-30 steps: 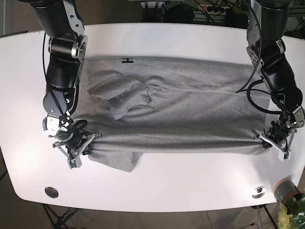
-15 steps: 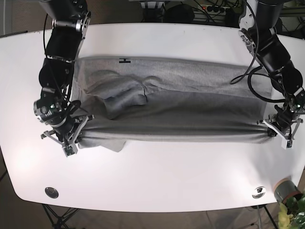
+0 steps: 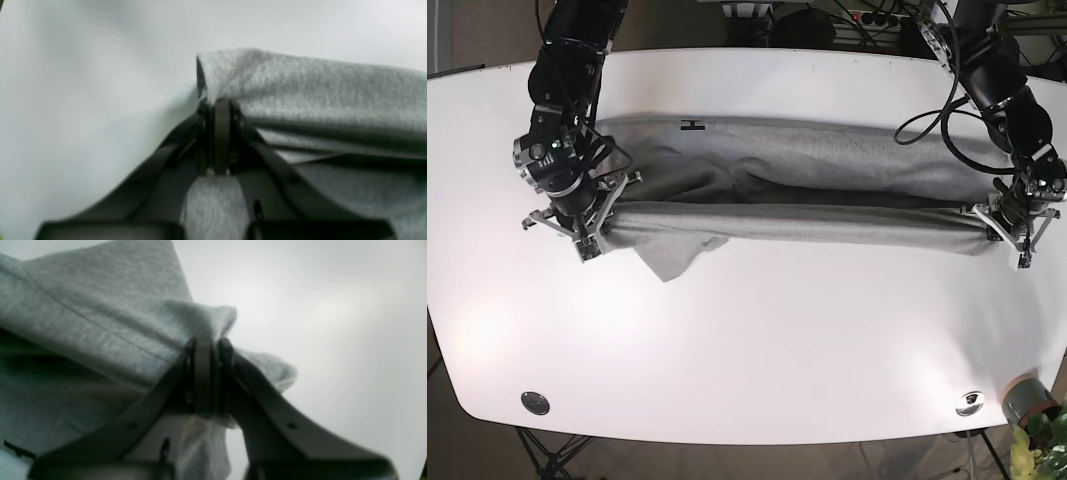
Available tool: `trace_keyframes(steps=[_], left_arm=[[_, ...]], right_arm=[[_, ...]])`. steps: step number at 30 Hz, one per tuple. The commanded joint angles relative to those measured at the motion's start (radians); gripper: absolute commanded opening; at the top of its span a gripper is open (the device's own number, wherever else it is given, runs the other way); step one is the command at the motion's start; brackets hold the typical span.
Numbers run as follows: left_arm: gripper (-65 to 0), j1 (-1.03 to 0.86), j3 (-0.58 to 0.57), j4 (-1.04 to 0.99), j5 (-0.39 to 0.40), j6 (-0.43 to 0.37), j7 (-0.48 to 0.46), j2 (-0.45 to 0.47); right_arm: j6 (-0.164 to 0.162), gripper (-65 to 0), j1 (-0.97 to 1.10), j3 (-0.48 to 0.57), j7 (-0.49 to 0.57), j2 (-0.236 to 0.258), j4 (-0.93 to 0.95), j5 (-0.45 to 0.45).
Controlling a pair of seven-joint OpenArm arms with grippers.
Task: Fold the T-shirt properly
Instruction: 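Lift the hem with both grippers and fold it toward the collar, then lower the folded hem onto the shirt with both grippers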
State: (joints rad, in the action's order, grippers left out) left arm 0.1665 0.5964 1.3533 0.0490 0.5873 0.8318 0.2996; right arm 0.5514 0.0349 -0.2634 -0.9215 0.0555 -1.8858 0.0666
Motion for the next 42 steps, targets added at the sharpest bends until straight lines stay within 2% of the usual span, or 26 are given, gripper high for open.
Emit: trace_keyframes(steps=[1,4,12,14,19,21,23,26,31,36,42], left_arm=[[-65.0,-0.014,0.004,0.05,0.004,-0.003,-0.018,0.022],[-65.0,-0.04,0.004,0.054,0.004,-0.003,-0.018,0.025],[-65.0,-0.107,-0.002,0.056,-0.001,-0.003,-0.018,0.028],[-58.5,-0.109,-0.002,0.056,-0.004,-0.003,-0.018,0.028],[-29.2,-0.109,-0.002,0.058,-0.004,-0.003,-0.018,0.028],[-25.3,-0.109,-0.002,0.058,-0.004,-0.003,-0.018,0.029],[-25.4,-0.107,-0.002,0.058,-0.004,-0.003,-0.018,0.029],[-25.4,-0.104,-0.002,0.091,0.001,-0.003,-0.018,0.029],[-25.4,-0.107,-0.002,0.2,0.001,-0.003,-0.018,0.023],[-25.4,-0.106,-0.057,0.213,0.001,-0.003,-0.018,-0.003],[-25.4,-0.107,-0.143,0.209,-0.001,-0.003,-0.018,-0.009]], right_arm=[[-0.011,-62.8,0.02,-0.009,0.02,-0.012,-0.027,0.003],[-0.007,-62.8,0.035,-0.057,0.023,-0.019,-0.022,0.002],[-0.007,-61.0,0.064,-0.066,0.022,-0.021,-0.004,0.002],[-0.007,-56.0,0.069,-0.066,0.02,-0.021,-0.01,0.002],[-0.007,-31.4,0.084,-0.066,0.022,-0.023,-0.027,-0.001],[-0.007,-24.3,0.092,-0.066,0.022,-0.023,-0.051,-0.037],[-0.009,-20.8,0.092,-0.066,0.022,-0.021,-0.07,-0.083],[-0.014,-20.0,0.087,-0.066,0.02,-0.015,-0.079,-0.135],[-0.009,-20.0,0.033,-0.058,0.02,-0.016,-0.064,-0.158],[-0.014,-20.0,-0.053,-0.021,0.02,-0.019,0.05,-0.155],[-0.017,-22.8,-0.183,0.037,0.023,-0.015,0.274,-0.15]])
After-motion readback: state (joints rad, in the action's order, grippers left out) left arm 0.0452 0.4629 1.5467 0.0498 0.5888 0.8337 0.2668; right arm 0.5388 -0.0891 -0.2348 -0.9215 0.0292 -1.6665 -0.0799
